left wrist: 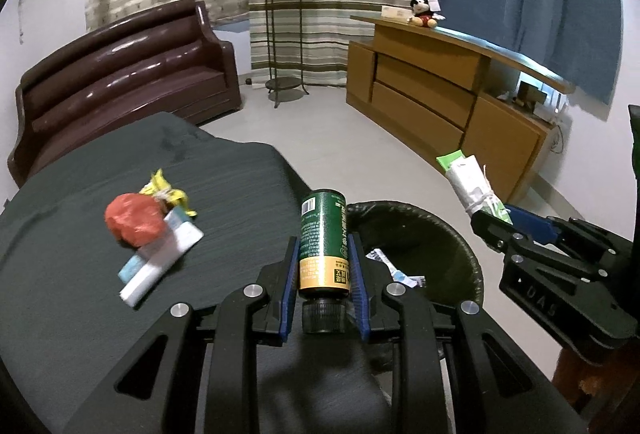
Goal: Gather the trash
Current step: 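Open both tools over the black bin to drop the can and tissue pack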
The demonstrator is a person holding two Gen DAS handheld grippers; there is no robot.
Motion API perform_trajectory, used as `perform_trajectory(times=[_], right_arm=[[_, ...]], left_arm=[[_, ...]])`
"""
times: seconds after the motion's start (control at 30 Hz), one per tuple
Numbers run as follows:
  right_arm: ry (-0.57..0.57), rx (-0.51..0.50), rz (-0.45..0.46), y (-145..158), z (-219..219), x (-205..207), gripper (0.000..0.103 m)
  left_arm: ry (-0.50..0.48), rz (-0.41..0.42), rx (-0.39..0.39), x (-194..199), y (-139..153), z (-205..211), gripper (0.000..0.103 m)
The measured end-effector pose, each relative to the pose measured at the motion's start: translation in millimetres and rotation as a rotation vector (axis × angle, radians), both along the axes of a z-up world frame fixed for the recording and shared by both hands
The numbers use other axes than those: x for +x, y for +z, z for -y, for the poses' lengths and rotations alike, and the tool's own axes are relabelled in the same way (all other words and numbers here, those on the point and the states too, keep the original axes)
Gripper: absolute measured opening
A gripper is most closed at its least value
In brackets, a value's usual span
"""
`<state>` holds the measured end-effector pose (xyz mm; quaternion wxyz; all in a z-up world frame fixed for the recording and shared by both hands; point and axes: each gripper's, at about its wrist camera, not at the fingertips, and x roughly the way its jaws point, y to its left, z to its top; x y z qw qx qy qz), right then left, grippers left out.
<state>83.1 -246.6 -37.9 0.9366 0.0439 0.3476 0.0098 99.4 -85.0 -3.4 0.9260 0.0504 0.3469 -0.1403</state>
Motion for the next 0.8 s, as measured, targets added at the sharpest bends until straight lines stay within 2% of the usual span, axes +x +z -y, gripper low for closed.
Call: perform_trajectory(times=[0.8], right_arm=[[-0.062,0.048,-0.029,-21.8,20.1,21.7,0.031]], left_arm=[[-0.005,-0.026,0.073,25.0,-26.3,33.9,0.025]])
